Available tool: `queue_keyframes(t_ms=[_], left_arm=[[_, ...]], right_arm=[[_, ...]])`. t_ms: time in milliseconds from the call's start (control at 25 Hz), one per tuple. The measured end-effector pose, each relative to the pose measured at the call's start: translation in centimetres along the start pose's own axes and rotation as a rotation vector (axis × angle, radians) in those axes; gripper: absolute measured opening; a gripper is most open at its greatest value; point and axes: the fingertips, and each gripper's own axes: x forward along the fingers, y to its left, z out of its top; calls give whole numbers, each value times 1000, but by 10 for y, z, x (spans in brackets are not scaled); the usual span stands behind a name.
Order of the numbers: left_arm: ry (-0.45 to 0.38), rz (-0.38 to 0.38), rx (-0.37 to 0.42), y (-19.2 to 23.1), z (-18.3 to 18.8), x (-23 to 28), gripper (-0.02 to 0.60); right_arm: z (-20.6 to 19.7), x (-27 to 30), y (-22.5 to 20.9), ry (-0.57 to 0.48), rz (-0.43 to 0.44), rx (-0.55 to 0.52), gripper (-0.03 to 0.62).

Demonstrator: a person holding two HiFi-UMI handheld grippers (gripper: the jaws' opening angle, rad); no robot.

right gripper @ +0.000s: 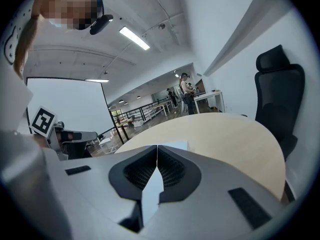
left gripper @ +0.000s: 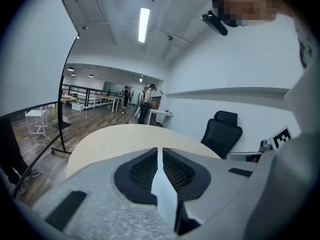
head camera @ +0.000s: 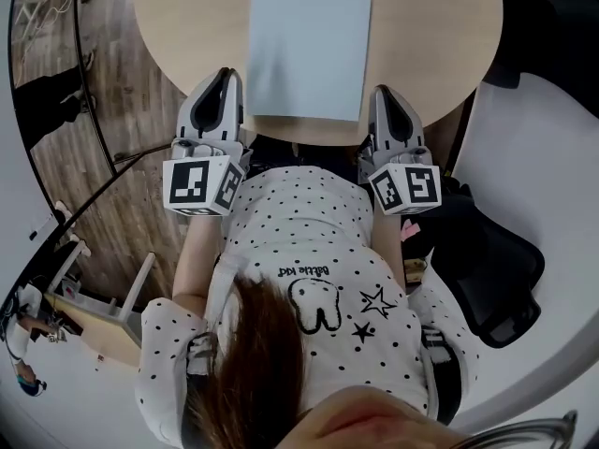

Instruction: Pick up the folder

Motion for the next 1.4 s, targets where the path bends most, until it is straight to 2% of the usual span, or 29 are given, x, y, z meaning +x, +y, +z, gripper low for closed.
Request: queue_keyframes(t_ms=[160, 240, 320, 520, 720, 1040, 1280, 1400], left_arm=[[62, -34, -12, 4, -10, 16, 42], [91, -57, -19, 3, -13, 22, 111], [111, -79, -30, 0, -15, 33, 145], [164, -111, -36, 2, -23, 62, 193], [258, -127, -131, 12, -46, 88, 231], [374, -131, -213, 23, -85, 112, 253], [429, -132, -196, 23, -102, 125, 265], [438, -137, -195, 25, -108, 129, 267]], right_arm=[[-1, 11, -2, 17, 25, 6, 8], [2, 13, -2, 25, 34, 3, 19], [3, 18, -8, 37, 39, 4, 97], [0, 37, -22, 69, 44, 17, 149], [-16, 60, -40, 122, 41, 49, 170], [-33, 88, -57, 172, 15, 74, 187], [-43, 98, -71, 232, -7, 77, 196], [-56, 103, -76, 282, -5, 111, 212]])
